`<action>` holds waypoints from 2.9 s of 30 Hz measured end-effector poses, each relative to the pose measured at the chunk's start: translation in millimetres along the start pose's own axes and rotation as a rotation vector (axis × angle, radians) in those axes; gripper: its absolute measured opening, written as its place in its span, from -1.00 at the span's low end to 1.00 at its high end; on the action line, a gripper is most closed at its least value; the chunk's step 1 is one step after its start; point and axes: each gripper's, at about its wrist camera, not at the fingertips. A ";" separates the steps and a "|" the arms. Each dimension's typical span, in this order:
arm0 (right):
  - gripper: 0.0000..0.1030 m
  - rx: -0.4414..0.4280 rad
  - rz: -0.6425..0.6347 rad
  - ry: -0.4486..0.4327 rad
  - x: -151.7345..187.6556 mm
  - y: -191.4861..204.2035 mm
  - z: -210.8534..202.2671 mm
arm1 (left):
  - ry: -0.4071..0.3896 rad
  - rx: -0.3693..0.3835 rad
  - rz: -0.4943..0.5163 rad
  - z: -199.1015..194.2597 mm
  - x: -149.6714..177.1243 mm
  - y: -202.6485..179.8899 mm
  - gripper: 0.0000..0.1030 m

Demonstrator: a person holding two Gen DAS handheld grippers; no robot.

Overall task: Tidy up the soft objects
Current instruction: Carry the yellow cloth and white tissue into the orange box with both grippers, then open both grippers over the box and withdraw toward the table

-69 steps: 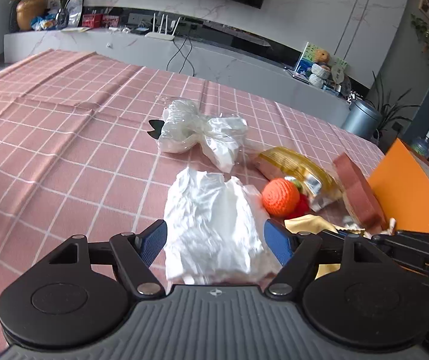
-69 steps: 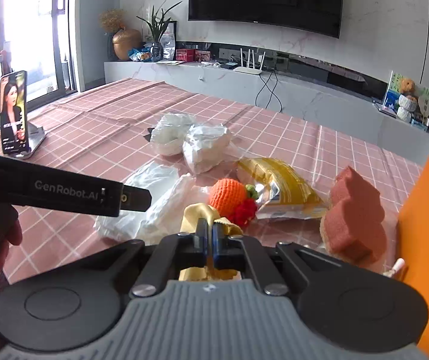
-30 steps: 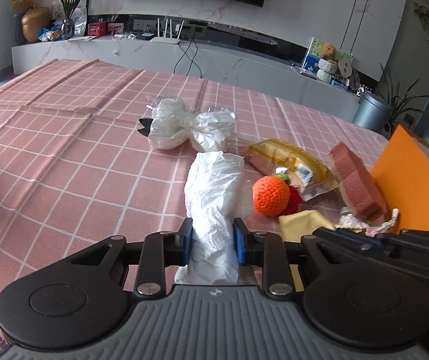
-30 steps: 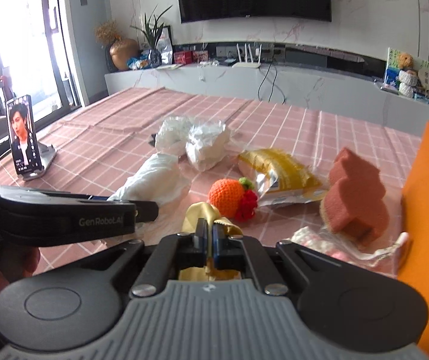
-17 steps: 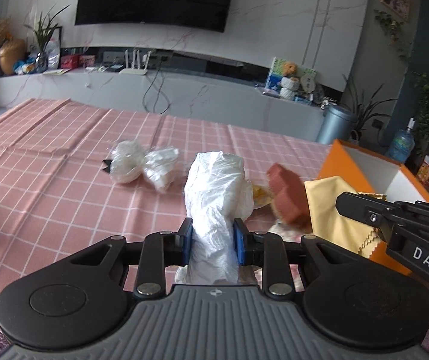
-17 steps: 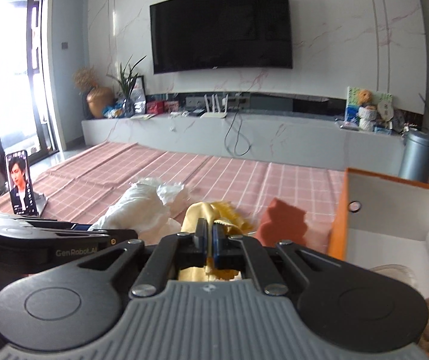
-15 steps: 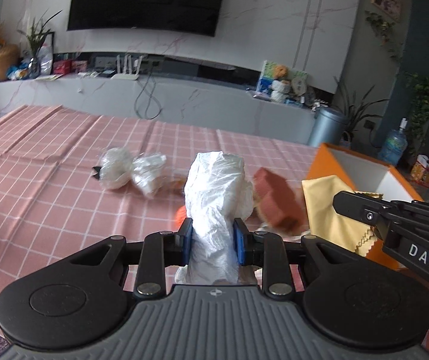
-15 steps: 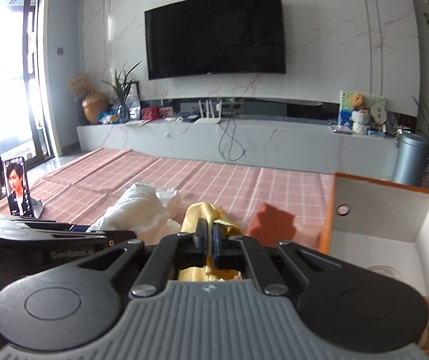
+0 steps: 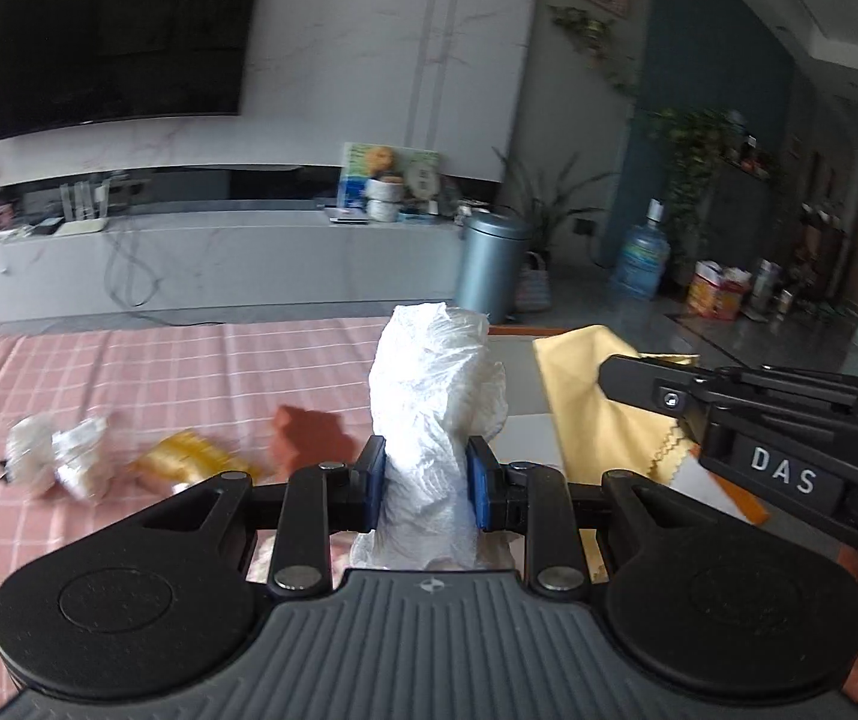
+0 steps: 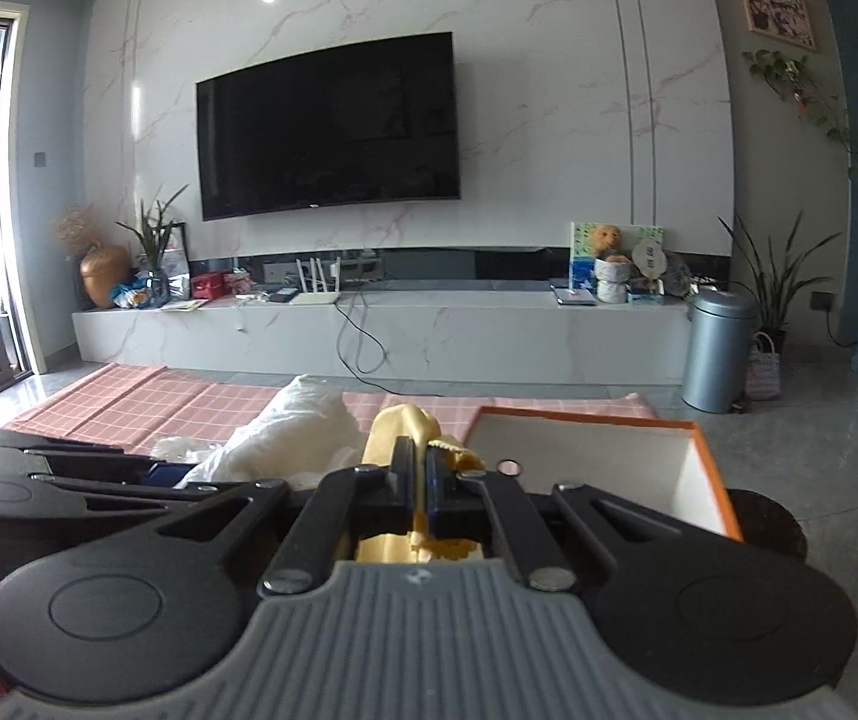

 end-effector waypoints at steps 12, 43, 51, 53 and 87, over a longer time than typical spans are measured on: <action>-0.99 0.079 -0.091 0.260 10.9 -54.5 66.2 | 0.218 0.082 0.217 85.3 -0.8 -24.6 -0.38; -0.45 0.090 -0.350 0.522 35.5 -58.7 157.5 | 0.512 0.045 0.552 162.1 27.9 -42.1 0.15; -0.01 0.117 -0.373 0.479 27.0 -61.7 147.7 | 0.487 0.060 0.547 148.6 24.4 -40.8 0.41; 0.08 0.116 -0.376 0.465 23.0 -61.9 143.2 | 0.472 0.059 0.547 142.9 21.3 -42.1 0.43; 0.82 0.252 -0.164 0.146 2.0 -38.2 27.3 | 0.053 -0.018 0.364 20.9 12.2 -27.3 0.54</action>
Point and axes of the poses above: each gripper's, at about its wrist camera, not at the fingertips, and z roughly the way its jaws point, y to its left, x to its underside, and after that the axes turned 11 degrees about x, right-handed
